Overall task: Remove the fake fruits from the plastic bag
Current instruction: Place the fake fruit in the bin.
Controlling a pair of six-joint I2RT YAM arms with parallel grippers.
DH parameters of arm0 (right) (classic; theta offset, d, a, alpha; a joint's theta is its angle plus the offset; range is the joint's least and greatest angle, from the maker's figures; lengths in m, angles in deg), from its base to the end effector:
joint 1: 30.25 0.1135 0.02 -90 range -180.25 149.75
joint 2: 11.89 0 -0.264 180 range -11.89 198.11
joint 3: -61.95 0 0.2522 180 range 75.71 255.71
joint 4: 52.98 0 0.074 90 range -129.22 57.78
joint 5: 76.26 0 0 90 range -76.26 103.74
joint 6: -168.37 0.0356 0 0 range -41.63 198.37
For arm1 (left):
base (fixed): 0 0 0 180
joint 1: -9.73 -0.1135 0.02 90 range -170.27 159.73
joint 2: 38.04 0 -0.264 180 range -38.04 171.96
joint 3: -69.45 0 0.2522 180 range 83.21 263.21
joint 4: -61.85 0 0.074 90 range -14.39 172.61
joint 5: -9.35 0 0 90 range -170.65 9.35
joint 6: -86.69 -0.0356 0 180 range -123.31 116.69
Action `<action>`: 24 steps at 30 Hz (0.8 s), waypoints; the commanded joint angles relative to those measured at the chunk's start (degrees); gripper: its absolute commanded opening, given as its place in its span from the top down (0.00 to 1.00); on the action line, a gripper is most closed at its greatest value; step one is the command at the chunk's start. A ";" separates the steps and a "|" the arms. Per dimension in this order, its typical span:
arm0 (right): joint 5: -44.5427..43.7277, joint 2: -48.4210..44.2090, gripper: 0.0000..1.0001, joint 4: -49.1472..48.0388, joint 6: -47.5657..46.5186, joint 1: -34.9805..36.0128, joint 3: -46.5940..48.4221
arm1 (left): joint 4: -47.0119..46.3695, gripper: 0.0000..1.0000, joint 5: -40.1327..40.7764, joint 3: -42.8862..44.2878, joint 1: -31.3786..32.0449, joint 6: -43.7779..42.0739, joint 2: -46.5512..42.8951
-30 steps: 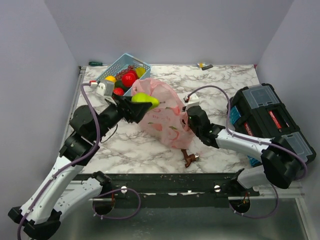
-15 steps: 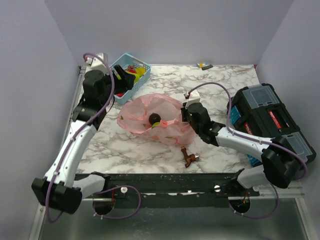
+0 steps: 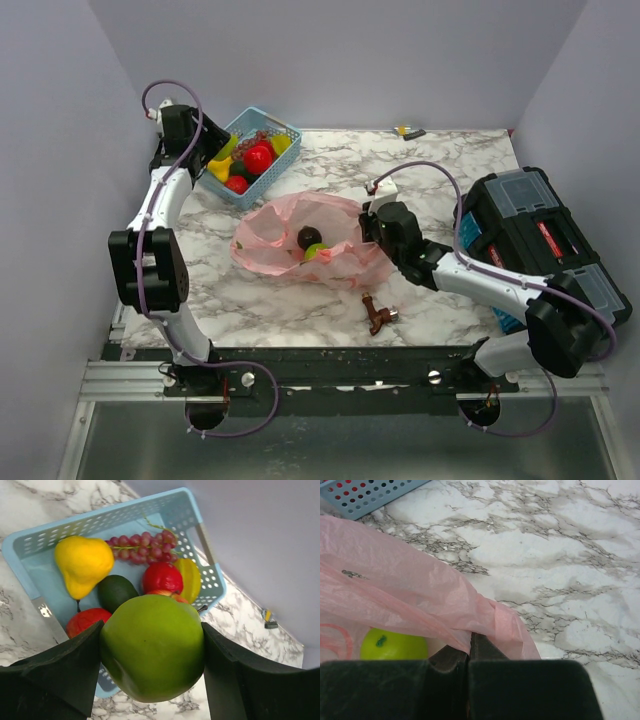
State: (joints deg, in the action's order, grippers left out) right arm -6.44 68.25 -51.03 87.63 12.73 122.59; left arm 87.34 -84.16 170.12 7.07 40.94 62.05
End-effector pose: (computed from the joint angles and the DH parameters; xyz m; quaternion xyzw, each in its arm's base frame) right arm 0.2370 0.2041 0.2501 -0.1415 0.8072 0.1141 0.5616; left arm 0.4174 0.0172 0.3298 -0.3203 0.7795 -0.2150 0.4935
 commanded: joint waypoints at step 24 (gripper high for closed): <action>8.45 13.00 0.61 19.48 -18.47 -1.02 28.93 | 5.83 0.01 -15.24 -8.86 -4.00 4.76 -14.66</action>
State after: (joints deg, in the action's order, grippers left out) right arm 1.64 80.64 -40.23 70.91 12.01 147.26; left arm 98.18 -89.49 171.15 3.40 43.21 58.75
